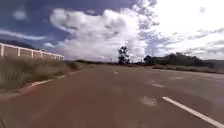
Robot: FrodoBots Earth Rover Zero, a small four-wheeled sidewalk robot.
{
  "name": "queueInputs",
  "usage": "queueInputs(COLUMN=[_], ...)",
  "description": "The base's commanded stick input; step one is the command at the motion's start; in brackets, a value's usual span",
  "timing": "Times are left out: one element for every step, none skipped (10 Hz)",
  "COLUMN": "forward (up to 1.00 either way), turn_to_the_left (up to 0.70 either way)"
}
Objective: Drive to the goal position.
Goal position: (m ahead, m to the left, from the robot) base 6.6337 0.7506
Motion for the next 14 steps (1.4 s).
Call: queueInputs(forward=[1.00,1.00,1.00,1.00,1.00,1.00,1.00,1.00,1.00,1.00,1.00,1.00,1.00,1.00], turn_to_the_left=[0.00,0.00,0.00,0.00,0.00,0.00,0.00,0.00,0.00,0.00,0.00,0.00,0.00,0.00])
